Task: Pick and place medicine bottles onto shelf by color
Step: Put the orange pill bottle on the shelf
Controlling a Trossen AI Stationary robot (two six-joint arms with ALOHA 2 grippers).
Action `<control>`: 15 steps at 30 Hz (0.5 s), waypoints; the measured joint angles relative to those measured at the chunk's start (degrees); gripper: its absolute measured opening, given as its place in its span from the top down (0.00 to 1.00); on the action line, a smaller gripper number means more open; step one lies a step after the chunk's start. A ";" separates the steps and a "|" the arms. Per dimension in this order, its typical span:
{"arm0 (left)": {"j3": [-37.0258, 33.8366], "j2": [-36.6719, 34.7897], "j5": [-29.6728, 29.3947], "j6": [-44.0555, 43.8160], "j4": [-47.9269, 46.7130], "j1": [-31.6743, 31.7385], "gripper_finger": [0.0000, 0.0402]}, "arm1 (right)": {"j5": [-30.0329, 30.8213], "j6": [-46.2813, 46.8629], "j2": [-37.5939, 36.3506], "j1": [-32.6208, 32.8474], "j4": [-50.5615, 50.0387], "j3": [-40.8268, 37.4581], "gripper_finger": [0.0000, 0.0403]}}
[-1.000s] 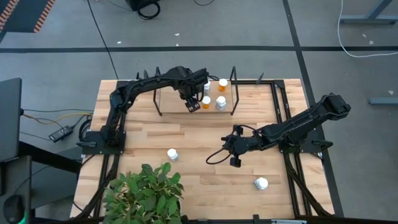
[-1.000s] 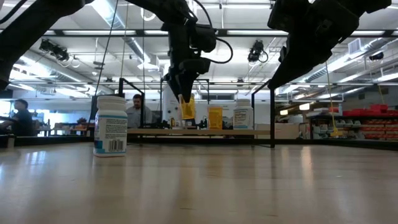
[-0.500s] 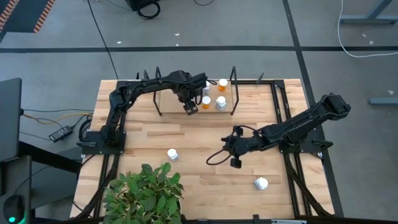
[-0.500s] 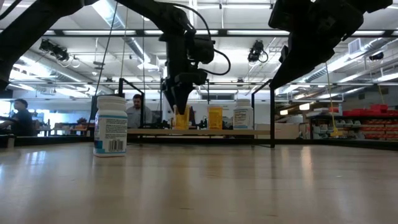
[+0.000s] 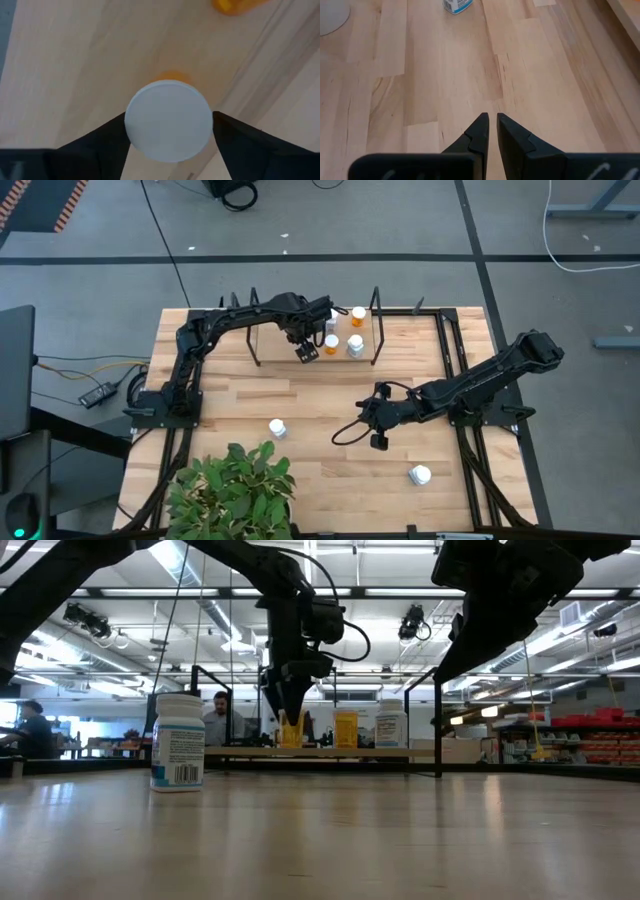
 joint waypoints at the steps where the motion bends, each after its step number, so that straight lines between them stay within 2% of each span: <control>1: 0.00 0.00 0.04 -0.03 0.00 -0.03 0.30 | 0.00 0.02 0.00 0.00 0.00 0.01 0.89; 15: 0.00 0.00 0.05 -0.60 -0.02 -0.26 0.28 | -0.42 0.17 0.02 0.00 -0.02 0.00 0.89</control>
